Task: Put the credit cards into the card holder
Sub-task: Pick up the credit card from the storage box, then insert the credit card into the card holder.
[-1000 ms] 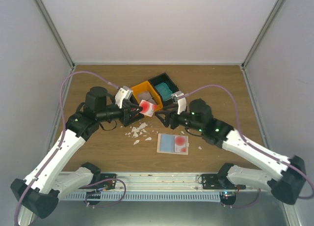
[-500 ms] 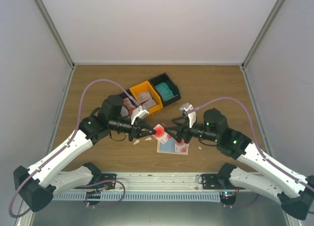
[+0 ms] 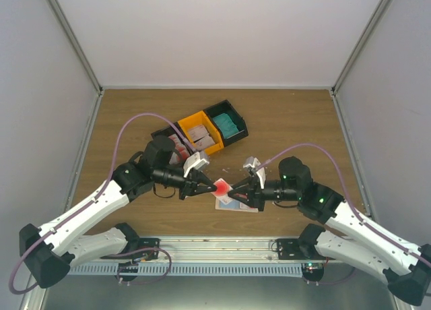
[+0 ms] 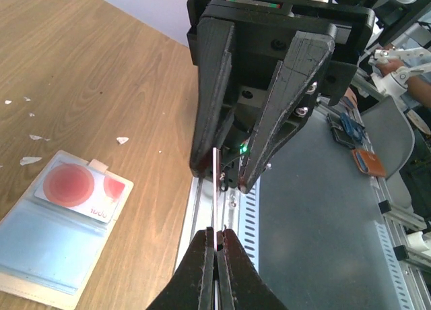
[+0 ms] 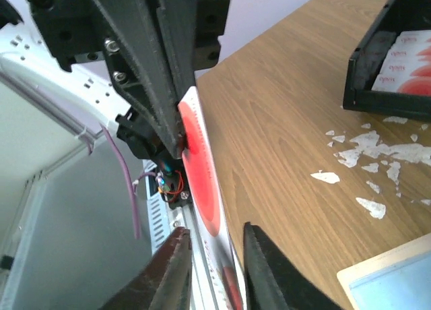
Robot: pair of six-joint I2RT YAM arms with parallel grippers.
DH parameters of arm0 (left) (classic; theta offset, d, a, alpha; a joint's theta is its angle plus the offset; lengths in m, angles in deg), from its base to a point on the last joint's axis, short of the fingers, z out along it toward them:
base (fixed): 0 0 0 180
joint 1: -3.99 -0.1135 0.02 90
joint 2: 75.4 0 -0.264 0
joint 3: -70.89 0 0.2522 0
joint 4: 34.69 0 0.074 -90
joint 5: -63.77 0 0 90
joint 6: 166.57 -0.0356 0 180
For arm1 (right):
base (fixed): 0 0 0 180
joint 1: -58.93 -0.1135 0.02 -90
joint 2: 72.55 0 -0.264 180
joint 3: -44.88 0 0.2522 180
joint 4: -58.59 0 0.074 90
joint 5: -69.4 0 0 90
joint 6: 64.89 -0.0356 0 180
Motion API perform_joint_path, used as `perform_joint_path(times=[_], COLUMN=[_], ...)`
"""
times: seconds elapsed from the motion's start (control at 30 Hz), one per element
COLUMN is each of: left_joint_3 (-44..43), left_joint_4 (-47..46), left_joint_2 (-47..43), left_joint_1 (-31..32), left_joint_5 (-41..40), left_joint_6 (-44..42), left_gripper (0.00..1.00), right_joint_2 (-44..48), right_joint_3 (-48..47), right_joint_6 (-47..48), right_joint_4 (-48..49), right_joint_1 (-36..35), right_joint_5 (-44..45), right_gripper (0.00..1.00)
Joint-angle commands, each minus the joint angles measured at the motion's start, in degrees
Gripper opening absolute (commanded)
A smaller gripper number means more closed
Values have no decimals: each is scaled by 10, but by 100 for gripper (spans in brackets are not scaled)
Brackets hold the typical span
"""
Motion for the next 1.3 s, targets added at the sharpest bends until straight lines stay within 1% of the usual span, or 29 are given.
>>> perform_joint_path(times=[0.0, 0.1, 0.13, 0.17, 0.2, 0.27, 0.33, 0.37, 0.4, 0.5, 0.63, 0.7, 0.77, 0.83, 0.93, 1.0, 1.1, 1.2, 1.27], left_joint_3=[6, 7, 7, 8, 8, 16, 28, 37, 52, 97, 152, 178, 197, 215, 244, 266, 294, 295, 282], left_joint_4=[-25, -29, -30, -31, -32, -39, -51, -62, -82, -142, -233, -267, -303, -327, -367, -401, -447, -446, -436], left_joint_2=[-2, -4, -5, -8, -10, -20, -27, -32, -38, -56, -79, -87, -86, -77, -49, -33, -4, 38, 70], left_joint_1=[6, 6, 6, 6, 6, 6, 7, 7, 8, 14, 20, 22, 25, 28, 40, 59, 93, 115, 125], left_joint_5=[-13, -20, -26, -40, -57, -99, -152, -182, -200, -249, -302, -324, -334, -341, -344, -354, -373, -402, -416], left_joint_6=[-5, 3, 5, 8, 13, 26, 43, 54, 63, 96, 144, 164, 181, 200, 238, 267, 310, 325, 323], left_gripper=[0, 1, 3, 12, 23, 51, 77, 95, 99, 99, 99, 99, 99, 99, 99, 99, 98, 93, 87], right_joint_2=[7, 5, 4, 4, 4, 5, 8, 9, 11, 14, 7, -4, -16, -28, -40, -53, -78, -87, -83], right_joint_3=[7, 5, 5, 4, 4, 2, 4, 6, 10, 25, 42, 51, 65, 85, 127, 144, 157, 182, 203], right_joint_6=[-4, -7, -8, -10, -11, -16, -27, -35, -46, -85, -155, -189, -217, -237, -243, -243, -258, -282, -302], right_joint_4=[37, 45, 46, 47, 47, 43, 34, 25, 19, -5, -54, -75, -86, -77, -29, 4, 28, 68, 96], right_joint_1=[0, 0, 0, 0, 0, 0, 0, 0, 0, 0, 1, 2, 10, 23, 47, 57, 66, 72, 77], right_joint_5=[-40, -37, -33, -24, -14, 11, 45, 67, 89, 164, 289, 334, 356, 351, 311, 289, 280, 259, 236], right_gripper=[20, 9, 4, 1, 1, 1, 0, 0, 1, 1, 1, 0, 0, 1, 1, 1, 1, 0, 0])
